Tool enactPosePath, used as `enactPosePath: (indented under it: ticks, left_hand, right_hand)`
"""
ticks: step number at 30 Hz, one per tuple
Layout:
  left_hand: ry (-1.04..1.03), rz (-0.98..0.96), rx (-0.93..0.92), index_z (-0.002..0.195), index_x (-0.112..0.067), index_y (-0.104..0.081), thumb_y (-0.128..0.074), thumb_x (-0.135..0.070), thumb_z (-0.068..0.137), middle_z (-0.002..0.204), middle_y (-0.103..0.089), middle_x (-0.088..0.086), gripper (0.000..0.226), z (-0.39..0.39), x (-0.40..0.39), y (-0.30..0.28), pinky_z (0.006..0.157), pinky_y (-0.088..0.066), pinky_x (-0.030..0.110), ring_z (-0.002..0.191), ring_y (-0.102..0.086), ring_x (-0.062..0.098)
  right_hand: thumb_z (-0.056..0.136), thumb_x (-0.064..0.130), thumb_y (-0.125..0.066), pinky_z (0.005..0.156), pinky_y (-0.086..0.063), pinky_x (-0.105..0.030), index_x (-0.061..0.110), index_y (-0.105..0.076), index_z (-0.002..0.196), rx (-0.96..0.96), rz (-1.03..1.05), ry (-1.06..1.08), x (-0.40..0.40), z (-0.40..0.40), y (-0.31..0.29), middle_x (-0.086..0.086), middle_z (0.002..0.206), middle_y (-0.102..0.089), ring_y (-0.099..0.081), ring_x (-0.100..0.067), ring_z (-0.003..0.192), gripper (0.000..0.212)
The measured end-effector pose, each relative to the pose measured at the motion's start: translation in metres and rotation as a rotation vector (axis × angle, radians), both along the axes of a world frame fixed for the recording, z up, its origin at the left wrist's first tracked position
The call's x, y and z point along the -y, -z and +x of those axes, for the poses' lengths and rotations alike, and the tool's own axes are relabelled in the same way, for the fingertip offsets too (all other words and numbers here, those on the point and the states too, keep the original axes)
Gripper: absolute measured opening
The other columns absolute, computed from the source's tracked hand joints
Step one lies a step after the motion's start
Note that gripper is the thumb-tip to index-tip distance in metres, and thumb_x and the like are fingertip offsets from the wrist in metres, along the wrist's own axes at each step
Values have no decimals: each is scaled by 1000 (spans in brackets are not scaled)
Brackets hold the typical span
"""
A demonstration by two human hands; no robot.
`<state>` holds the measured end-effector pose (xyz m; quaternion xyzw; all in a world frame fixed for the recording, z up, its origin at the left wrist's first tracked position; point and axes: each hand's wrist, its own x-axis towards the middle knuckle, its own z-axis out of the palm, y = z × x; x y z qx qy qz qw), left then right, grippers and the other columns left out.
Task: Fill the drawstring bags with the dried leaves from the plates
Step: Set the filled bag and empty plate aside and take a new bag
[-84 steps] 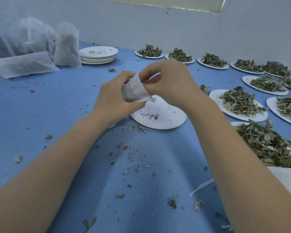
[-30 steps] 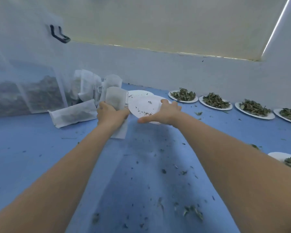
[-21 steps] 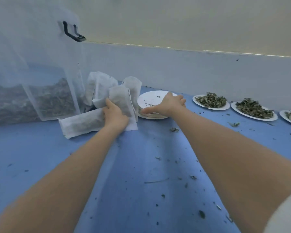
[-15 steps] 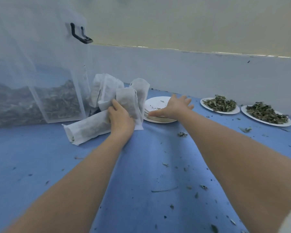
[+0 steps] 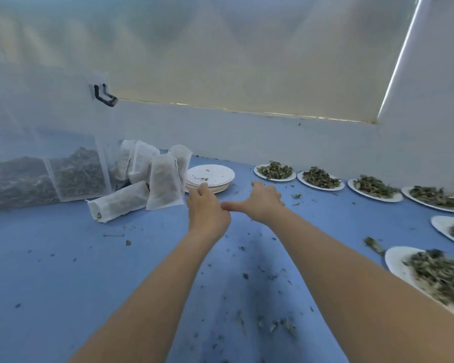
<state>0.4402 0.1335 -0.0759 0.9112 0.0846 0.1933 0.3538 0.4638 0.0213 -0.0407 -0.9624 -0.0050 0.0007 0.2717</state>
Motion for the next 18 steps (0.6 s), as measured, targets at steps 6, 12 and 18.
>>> enactPosePath:
  ticks: [6, 12, 18]
  left_hand:
    - [204, -41, -86, 141, -4, -24, -61, -26, 85, 140, -30, 14, 70, -38, 81, 2, 98, -36, 35, 130, -29, 27]
    - [421, -145, -220, 141, -6, -24, -62, -22, 86, 142, -28, 13, 69, -55, 194, 3, 90, -46, 39, 125, -38, 28]
    - [462, -154, -425, 128, -4, -34, -56, -31, 86, 129, -40, 17, 55, -64, 272, 8, 79, -49, 37, 114, -50, 34]
  right_hand:
    - [71, 61, -70, 101, -33, -43, 12, -28, 141, 6, -45, 88, 89, -59, -9, -15, 142, -33, -31, -34, 131, 95]
    - [76, 49, -71, 85, -36, -34, 11, -37, 133, 25, -26, 193, 195, -96, -3, -11, 132, -43, -38, -30, 122, 76]
    - [70, 68, -64, 60, -29, -31, 13, -40, 81, -146, -81, 374, 281, -109, 7, -6, 85, -43, -43, -25, 82, 61]
